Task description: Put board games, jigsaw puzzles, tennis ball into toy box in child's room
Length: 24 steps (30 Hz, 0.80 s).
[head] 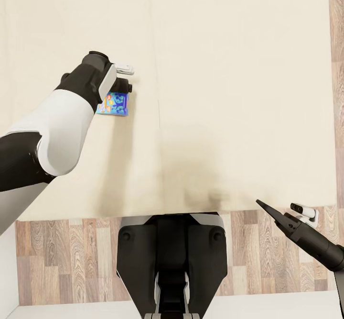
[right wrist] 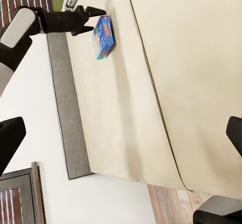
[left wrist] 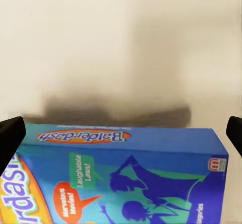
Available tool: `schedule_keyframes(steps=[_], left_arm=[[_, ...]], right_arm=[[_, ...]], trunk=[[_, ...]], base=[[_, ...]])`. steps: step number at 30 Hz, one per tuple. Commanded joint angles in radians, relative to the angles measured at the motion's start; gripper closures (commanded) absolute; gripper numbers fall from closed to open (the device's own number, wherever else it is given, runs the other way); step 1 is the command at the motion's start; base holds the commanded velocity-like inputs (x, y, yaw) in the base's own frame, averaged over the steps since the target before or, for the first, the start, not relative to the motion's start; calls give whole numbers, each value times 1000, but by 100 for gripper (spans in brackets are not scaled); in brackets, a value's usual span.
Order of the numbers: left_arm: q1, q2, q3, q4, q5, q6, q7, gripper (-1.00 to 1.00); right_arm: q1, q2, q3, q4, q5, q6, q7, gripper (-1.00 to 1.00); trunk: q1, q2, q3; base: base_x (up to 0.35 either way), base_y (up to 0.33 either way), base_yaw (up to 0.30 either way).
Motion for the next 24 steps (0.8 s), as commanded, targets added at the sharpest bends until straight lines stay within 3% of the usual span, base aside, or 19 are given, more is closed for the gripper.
schedule_keyframes(steps=[1, 24], left_arm=[[0, -1, 8, 6, -6, 3, 1, -100], [0, -1, 7, 71, -7, 22, 1, -100]], right_arm=[[0, 0, 0, 0, -3, 8, 1, -100], [0, 0, 0, 0, -3, 8, 1, -100]], trunk=[[1, -2, -1], [1, -2, -1]], base=[[0, 0, 0], [0, 0, 0]])
